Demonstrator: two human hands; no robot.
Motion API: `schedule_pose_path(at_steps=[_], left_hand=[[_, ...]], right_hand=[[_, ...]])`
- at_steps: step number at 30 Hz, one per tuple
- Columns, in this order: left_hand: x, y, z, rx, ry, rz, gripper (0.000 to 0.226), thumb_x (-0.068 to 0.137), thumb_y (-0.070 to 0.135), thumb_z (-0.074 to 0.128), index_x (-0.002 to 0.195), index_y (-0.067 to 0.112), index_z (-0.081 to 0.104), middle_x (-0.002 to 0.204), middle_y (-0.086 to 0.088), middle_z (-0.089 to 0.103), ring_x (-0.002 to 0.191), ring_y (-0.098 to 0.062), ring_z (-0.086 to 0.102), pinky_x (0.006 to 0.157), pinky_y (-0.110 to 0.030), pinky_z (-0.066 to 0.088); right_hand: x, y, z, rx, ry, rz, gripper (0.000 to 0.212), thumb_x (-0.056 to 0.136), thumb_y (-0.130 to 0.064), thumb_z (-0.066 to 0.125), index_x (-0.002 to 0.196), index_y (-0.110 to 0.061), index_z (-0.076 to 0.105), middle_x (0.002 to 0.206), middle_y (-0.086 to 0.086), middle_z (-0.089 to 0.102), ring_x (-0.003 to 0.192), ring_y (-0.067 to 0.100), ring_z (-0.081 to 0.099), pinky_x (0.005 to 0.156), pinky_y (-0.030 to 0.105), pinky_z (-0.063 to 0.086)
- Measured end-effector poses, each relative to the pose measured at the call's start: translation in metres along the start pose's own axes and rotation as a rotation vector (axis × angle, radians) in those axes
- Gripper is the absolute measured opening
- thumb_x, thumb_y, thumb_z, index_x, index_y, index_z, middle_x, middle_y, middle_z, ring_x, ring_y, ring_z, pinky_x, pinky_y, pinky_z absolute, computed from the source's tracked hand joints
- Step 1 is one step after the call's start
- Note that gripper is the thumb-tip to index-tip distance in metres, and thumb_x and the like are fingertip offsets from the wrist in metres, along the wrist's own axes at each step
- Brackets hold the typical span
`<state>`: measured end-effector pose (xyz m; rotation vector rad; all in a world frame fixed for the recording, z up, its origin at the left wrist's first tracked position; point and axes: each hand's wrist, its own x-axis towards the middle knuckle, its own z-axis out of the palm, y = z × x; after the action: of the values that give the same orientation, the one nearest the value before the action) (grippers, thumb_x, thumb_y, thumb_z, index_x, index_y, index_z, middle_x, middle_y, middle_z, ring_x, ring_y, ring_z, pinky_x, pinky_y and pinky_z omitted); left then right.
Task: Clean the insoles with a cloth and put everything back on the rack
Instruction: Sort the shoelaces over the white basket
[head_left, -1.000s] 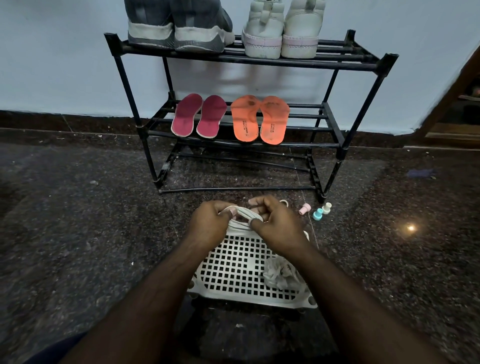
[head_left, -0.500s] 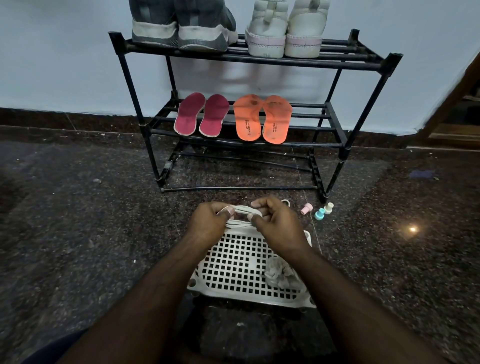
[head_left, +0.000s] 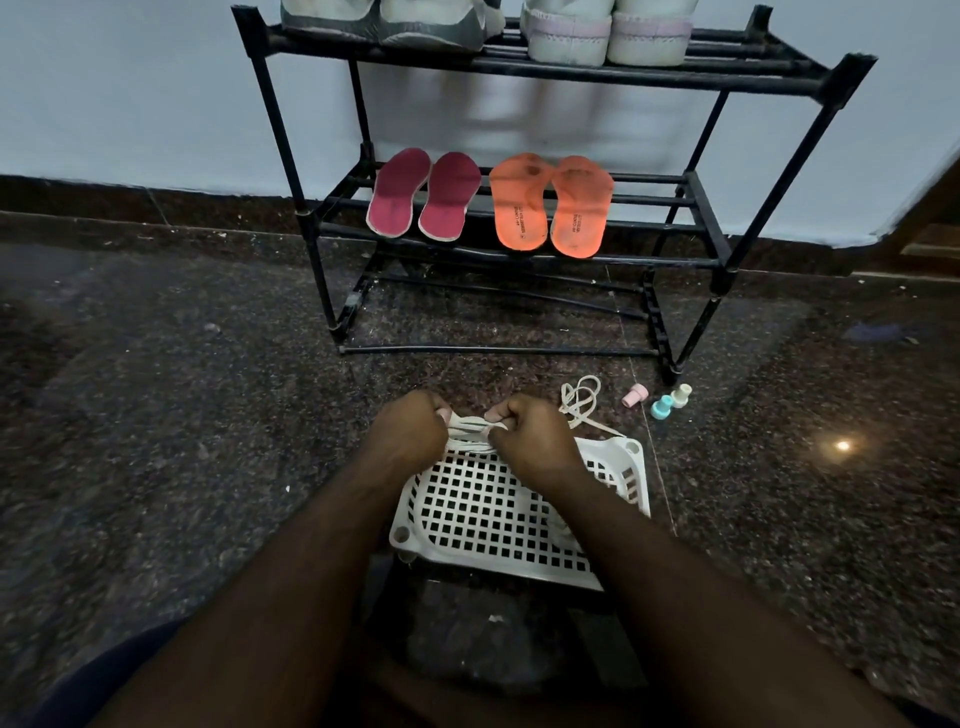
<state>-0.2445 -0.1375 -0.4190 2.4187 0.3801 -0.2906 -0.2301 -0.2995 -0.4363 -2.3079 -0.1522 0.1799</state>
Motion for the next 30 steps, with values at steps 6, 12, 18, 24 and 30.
schedule_pose_path(at_steps=[6, 12, 18, 24, 30], left_hand=[[0.005, -0.004, 0.002, 0.145, 0.011, 0.006, 0.016, 0.095, 0.02, 0.062, 0.104, 0.024, 0.075, 0.108, 0.002, 0.072, 0.098, -0.017, 0.066, 0.082, -0.029, 0.051], [0.004, -0.004, 0.006, 0.18, 0.005, 0.009, 0.011, 0.088, 0.017, 0.066, 0.089, 0.026, 0.071, 0.096, 0.0, 0.071, 0.088, -0.018, 0.067, 0.083, -0.039, 0.058], [0.0, 0.0, 0.009, 0.267, -0.001, 0.133, 0.015, 0.092, 0.012, 0.061, 0.092, 0.02, 0.073, 0.095, 0.0, 0.072, 0.088, -0.016, 0.066, 0.075, -0.034, 0.054], [-0.001, -0.005, 0.016, 0.471, -0.043, 0.272, 0.031, 0.096, 0.014, 0.057, 0.116, 0.031, 0.073, 0.123, -0.006, 0.06, 0.11, -0.023, 0.059, 0.094, -0.041, 0.054], [-0.001, -0.006, 0.022, 0.585, -0.012, 0.283, 0.032, 0.099, 0.023, 0.054, 0.127, 0.035, 0.065, 0.128, -0.005, 0.056, 0.119, -0.025, 0.052, 0.091, -0.041, 0.051]], right_hand=[[0.007, 0.008, 0.021, -0.077, -0.038, 0.073, 0.011, 0.084, -0.018, 0.069, 0.09, -0.026, 0.064, 0.088, -0.003, 0.068, 0.075, 0.012, 0.061, 0.058, 0.021, 0.04], [0.01, 0.008, 0.03, -0.286, -0.072, 0.018, 0.019, 0.083, -0.011, 0.057, 0.097, -0.021, 0.064, 0.098, 0.008, 0.07, 0.09, 0.026, 0.064, 0.077, 0.027, 0.048], [0.009, 0.007, 0.032, -0.466, -0.042, -0.099, 0.025, 0.085, -0.007, 0.052, 0.106, -0.017, 0.063, 0.111, 0.011, 0.06, 0.093, 0.032, 0.064, 0.079, 0.034, 0.051], [0.006, 0.008, 0.031, -0.557, -0.018, -0.137, 0.023, 0.089, -0.01, 0.053, 0.111, -0.017, 0.056, 0.108, 0.009, 0.065, 0.096, 0.029, 0.063, 0.073, 0.034, 0.049], [0.005, 0.013, 0.03, -0.553, -0.044, -0.225, 0.018, 0.089, -0.011, 0.053, 0.103, -0.021, 0.06, 0.1, 0.007, 0.059, 0.088, 0.029, 0.062, 0.064, 0.032, 0.044]])
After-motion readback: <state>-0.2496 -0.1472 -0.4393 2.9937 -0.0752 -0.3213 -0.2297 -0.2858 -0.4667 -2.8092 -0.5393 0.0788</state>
